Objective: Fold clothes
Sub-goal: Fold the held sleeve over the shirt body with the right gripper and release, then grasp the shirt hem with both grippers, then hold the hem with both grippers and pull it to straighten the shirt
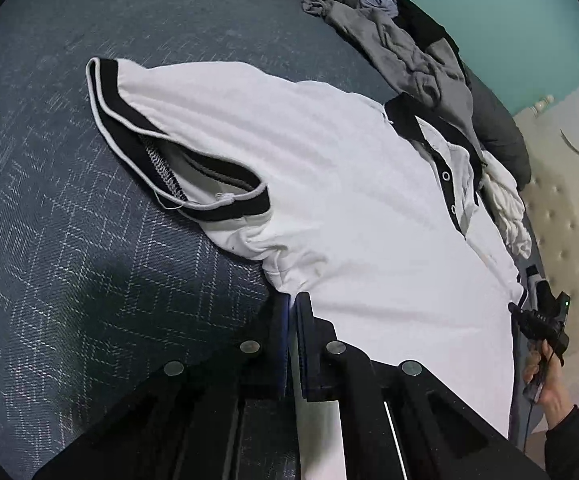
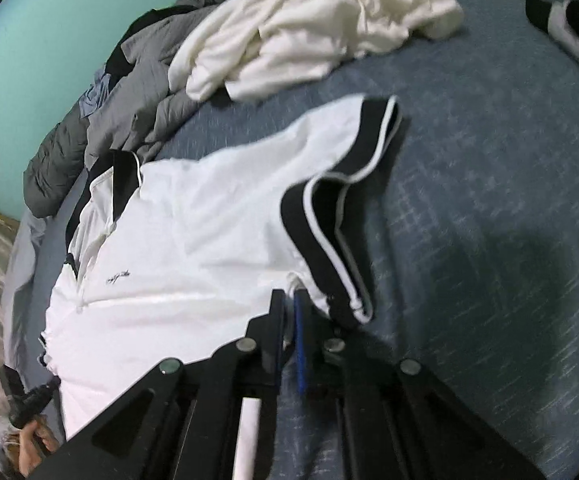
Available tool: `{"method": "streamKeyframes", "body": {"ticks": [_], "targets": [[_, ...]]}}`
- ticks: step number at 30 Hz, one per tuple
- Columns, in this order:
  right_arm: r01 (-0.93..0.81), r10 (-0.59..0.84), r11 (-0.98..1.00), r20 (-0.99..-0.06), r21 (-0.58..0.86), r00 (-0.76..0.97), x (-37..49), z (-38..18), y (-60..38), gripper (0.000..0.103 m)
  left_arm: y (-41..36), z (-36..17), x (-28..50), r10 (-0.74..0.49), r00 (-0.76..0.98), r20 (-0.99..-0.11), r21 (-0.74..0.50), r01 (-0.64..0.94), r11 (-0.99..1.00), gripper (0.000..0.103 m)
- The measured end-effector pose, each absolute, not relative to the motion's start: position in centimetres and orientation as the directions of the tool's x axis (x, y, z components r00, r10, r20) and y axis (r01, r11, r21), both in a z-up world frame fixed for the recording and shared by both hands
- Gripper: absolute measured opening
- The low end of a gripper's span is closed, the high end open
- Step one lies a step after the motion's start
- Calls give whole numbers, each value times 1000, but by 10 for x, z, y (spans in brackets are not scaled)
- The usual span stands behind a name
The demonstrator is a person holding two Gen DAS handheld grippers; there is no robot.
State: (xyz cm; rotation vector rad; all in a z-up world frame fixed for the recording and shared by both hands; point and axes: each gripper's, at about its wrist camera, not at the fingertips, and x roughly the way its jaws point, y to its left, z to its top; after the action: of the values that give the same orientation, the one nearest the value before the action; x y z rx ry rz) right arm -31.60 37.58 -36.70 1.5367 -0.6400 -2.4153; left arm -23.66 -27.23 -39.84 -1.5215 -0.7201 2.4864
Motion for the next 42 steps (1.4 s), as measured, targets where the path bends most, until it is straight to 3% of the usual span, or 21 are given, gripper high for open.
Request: {"method": "streamKeyframes", "body": {"ticks": [2, 4, 6, 16, 17, 19, 21, 26, 32, 35, 37, 42], "targets": [[-61, -416, -869, -792, 490, -446, -308, -364, 379, 10, -274, -395, -233, 366, -479, -798, -474, 125, -871, 7], [-52, -437, -858, -779, 511, -450, -296, -358, 381, 23, -274, -391, -226, 354, -480, -803, -458, 117, -881, 8], [-26, -468, -845, -762, 534, -447, -280, -353, 380, 30, -274, -389, -218, 354, -474, -806, -451, 104, -887, 8], [38, -543, -826, -774, 563, -325, -225, -366, 357, 29, -260, -400, -191, 371, -425, -826, -445, 87, -891, 8], [39, -553, -819, -771, 572, -316, -222, -368, 356, 25, -260, -399, -190, 369, -425, -827, -443, 88, -892, 7], [45, -575, -805, -759, 591, -306, -221, -371, 357, 4, -260, -399, -188, 365, -425, -828, -439, 89, -894, 1], [47, -591, -793, -748, 608, -302, -219, -373, 360, 2, -260, -398, -186, 361, -426, -830, -436, 90, -896, 1], [2, -574, -787, -731, 617, -369, -218, -361, 383, 2, -260, -397, -181, 351, -427, -833, -427, 94, -900, 1], [-45, -530, -816, -776, 577, -343, -219, -368, 390, 2, -266, -390, -172, 333, -428, -840, -421, 125, -899, 1], [-57, -531, -817, -788, 573, -313, -214, -368, 393, 9, -267, -380, -162, 329, -427, -842, -411, 114, -905, 1], [-32, -546, -811, -775, 585, -319, -204, -360, 393, 23, -268, -373, -153, 329, -421, -845, -404, 100, -909, 1], [50, -557, -823, -787, 566, -263, -173, -352, 379, 23, -269, -361, -127, 340, -400, -851, -404, 86, -911, 2]]}}
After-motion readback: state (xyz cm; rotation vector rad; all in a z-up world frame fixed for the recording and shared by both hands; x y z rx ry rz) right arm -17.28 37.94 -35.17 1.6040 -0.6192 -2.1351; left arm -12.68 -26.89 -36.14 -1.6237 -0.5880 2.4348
